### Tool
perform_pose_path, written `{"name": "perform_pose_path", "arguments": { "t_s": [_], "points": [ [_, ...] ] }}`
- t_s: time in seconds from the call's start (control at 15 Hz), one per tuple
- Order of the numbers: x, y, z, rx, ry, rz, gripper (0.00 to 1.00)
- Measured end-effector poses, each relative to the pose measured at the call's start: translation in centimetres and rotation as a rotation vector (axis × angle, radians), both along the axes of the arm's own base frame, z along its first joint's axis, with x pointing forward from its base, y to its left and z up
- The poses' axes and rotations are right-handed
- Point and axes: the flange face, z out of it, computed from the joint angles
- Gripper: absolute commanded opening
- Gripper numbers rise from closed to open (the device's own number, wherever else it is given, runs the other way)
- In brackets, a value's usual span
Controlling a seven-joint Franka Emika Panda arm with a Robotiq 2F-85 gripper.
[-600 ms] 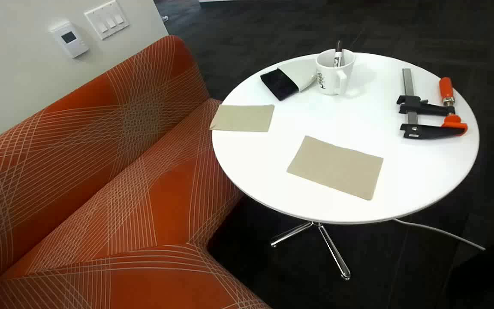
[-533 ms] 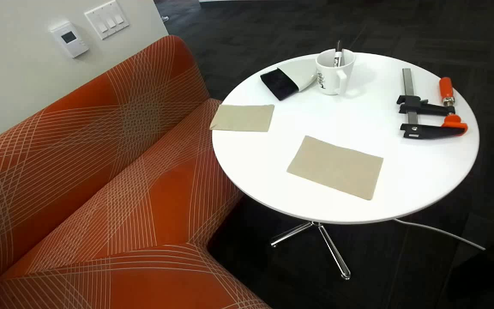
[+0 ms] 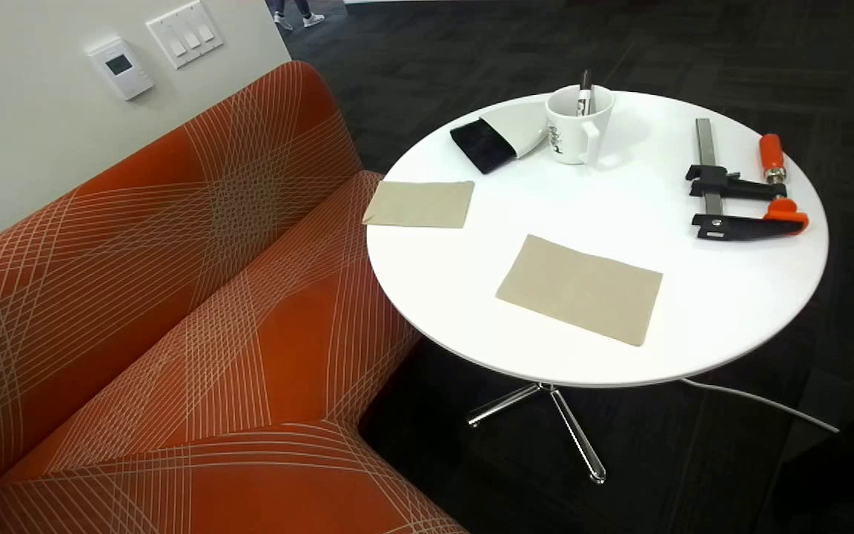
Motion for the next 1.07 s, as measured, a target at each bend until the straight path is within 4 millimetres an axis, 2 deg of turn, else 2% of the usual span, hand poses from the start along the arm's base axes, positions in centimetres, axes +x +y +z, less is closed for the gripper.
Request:
{"name": "perform_pose_path", "arguments": {
  "t_s": [0.2, 0.53, 0.8, 1.07],
  "points": [
    [1.5, 2.2, -0.5, -0.021, -0.015, -0.013, 1.0],
    [6.3, 8.3, -3.4, -0.074, -0.076, -0.129, 1.0],
    [10.4, 11.8, -8.0, -0.113, -0.097, -0.298, 1.0],
    [13.7, 13.2, -13.1, -0.139, -0.06, -0.468, 1.0]
  ]
}}
